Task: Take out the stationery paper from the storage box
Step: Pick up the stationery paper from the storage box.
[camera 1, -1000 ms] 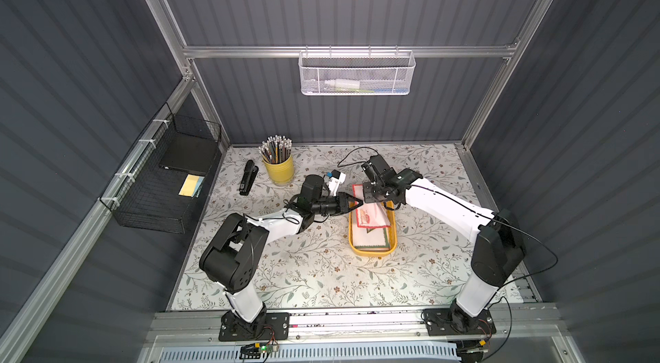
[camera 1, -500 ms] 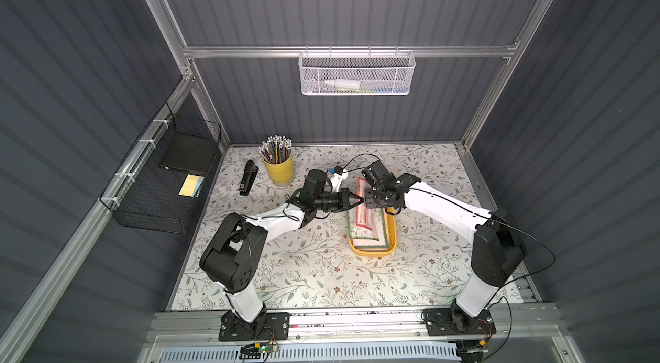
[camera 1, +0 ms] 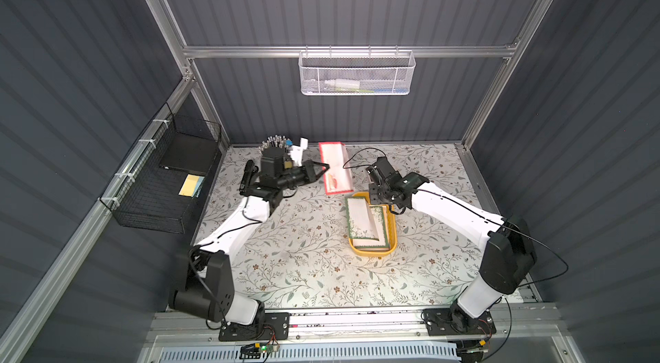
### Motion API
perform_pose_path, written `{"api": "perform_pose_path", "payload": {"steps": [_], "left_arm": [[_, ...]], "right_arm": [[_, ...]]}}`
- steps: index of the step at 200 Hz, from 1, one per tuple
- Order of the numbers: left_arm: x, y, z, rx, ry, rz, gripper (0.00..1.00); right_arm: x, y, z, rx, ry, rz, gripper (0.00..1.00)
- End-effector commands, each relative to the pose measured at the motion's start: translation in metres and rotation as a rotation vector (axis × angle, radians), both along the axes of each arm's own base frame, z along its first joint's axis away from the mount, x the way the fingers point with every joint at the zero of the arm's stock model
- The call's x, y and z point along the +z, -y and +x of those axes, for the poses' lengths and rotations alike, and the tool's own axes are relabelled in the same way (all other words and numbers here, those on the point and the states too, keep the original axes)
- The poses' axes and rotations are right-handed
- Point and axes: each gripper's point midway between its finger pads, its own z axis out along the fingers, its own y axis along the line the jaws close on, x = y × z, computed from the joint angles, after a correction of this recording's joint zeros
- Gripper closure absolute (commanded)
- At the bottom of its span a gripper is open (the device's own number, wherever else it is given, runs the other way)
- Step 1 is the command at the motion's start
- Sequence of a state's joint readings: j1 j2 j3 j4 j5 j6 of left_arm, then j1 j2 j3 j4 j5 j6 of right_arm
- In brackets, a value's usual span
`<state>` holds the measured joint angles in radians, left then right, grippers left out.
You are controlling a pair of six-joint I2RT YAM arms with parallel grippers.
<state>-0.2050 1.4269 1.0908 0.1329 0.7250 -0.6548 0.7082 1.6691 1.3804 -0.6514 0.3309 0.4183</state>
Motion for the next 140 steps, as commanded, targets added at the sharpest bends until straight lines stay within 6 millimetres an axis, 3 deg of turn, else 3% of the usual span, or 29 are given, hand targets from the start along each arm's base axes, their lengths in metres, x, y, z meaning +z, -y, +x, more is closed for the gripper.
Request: {"api": "perform_pose_path", "payload": {"steps": [1, 90, 140], "left_arm": [[-0.025, -0.017, -0.006, -0.009, -0.067, 0.108, 1.0], [-0.083, -0.027, 0.005, -0.034, -0.205, 0.196, 1.0], [-0.135, -0.033, -0.013, -0.021, -0.31, 0.23, 1.0]], "right_arm": [[-0.007, 0.003, 0.0, 0.003, -0.015, -0.024, 0.58], [-0.013, 0.008, -0.005, -0.003, -0.032, -0.041, 0.57], [-0.023, 0.011, -0.009, 0.0, -0.051, -0.054, 0.57]]}}
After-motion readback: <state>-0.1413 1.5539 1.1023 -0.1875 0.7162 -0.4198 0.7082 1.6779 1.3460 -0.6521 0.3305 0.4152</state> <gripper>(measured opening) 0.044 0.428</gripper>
